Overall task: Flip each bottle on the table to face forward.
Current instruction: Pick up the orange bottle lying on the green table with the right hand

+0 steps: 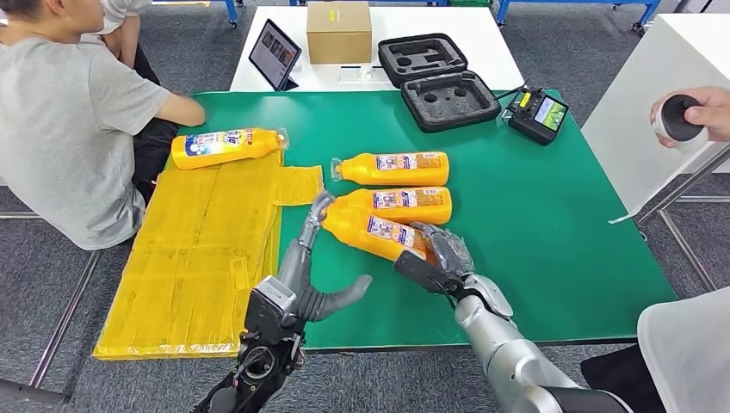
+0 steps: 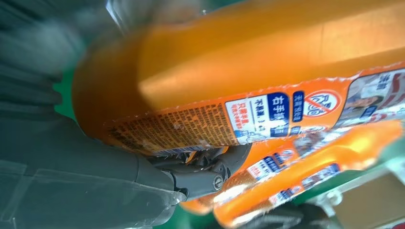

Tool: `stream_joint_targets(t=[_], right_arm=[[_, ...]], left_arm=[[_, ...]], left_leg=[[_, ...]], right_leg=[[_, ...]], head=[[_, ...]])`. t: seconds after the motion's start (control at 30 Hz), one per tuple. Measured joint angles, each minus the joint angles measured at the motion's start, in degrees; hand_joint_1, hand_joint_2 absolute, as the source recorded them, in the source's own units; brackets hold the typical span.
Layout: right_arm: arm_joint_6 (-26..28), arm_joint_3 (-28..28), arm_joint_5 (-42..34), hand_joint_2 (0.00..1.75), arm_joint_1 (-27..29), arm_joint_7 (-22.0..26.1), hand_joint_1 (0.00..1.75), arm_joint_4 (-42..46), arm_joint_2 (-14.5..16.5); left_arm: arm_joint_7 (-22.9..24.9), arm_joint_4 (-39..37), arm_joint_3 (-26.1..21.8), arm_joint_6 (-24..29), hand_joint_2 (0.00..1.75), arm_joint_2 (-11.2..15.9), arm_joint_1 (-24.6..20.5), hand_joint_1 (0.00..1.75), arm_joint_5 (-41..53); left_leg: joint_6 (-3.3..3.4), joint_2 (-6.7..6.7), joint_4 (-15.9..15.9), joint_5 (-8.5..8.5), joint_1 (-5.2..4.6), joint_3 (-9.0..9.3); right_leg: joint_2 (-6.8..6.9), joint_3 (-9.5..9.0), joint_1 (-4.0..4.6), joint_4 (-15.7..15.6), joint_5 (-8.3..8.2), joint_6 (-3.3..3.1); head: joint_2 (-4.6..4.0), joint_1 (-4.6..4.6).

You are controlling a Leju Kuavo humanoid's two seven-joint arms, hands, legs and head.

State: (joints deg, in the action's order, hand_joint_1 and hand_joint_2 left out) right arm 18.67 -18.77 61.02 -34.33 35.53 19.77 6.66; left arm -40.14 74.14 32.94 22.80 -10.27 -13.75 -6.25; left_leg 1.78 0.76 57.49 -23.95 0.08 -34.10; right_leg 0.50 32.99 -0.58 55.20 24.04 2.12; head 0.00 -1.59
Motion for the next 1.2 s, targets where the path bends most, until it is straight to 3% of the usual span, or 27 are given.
stream_joint_targets(t=[0.13, 0.3, 0.43, 0.53, 0.67, 0.9, 1.2], right_arm=[[-3.16, -2.69, -6.21, 1.75, 0.65, 3.88, 1.75, 0.18, 0.6], [-4.77, -3.09, -13.43, 1.75, 1.85, 4.59, 1.75, 1.49, 1.22], [-4.94, -1.41, -19.41, 1.75, 3.18, 4.61, 1.75, 3.2, 1.46], [-4.09, 0.65, -24.71, 1.75, 4.22, 4.62, 1.75, 4.47, 1.46], [-2.92, 5.15, -32.81, 1.75, 6.52, 4.62, 1.75, 7.12, 1.35], [1.08, 14.26, -38.48, 1.75, 9.48, 4.62, 1.75, 12.7, 1.33], [5.18, 23.76, -37.52, 1.75, 9.58, 4.51, 1.75, 13.78, 2.59]], left_arm=[[-0.01, 0.69, -2.59, 3.15, 1.75, -1.7, 0.7, 0.0, -2.38], [-0.01, 0.78, -5.5, 5.67, 1.75, -3.53, 1.25, 0.0, -5.44], [-0.01, 0.27, -7.72, 7.56, 0.0, -4.91, 1.66, 0.0, -8.48], [-0.01, -1.53, -8.63, 8.2, 0.0, -5.64, 1.68, 0.0, -11.91], [0.05, -6.26, -8.3, 7.24, 1.75, -6.0, 1.46, 0.0, -16.88], [2.4, -14.66, -4.33, 3.04, 1.75, -6.27, -1.06, 0.0, -20.55], [0.45, -19.98, -1.49, 5.56, 1.75, -6.68, -3.3, 0.0, -20.04]], left_leg=[[0.0, -0.03, 0.0, 0.0, 0.0, -0.03], [0.0, -0.03, 0.0, 0.01, 0.0, -0.07], [0.0, -0.04, 0.0, 0.01, 0.0, -0.18], [0.0, -0.05, 0.01, 0.01, -0.01, -0.21], [0.0, -0.06, 0.01, 0.01, -0.01, -0.31], [0.01, -0.08, 0.01, 0.01, -0.01, -0.48], [0.01, -0.08, 0.01, 0.02, 0.0, -0.53]], right_leg=[[0.01, 0.0, 0.0, 0.0, 0.0, 0.0], [0.01, 0.02, 0.0, 0.0, 0.0, 0.0], [0.03, 0.13, -0.01, 0.0, 0.0, 0.0], [0.04, 0.17, -0.01, 0.0, 0.0, 0.01], [0.05, 0.26, -0.01, 0.0, 0.01, 0.01], [0.08, 0.41, -0.01, 0.01, 0.0, 0.02], [0.1, 0.45, -0.01, 0.01, 0.0, 0.02]], head=[[0.0, 0.0], [0.0, 0.01], [0.0, 0.0], [0.0, 0.01], [0.0, 0.0], [0.0, 0.0], [0.0, 0.0]])
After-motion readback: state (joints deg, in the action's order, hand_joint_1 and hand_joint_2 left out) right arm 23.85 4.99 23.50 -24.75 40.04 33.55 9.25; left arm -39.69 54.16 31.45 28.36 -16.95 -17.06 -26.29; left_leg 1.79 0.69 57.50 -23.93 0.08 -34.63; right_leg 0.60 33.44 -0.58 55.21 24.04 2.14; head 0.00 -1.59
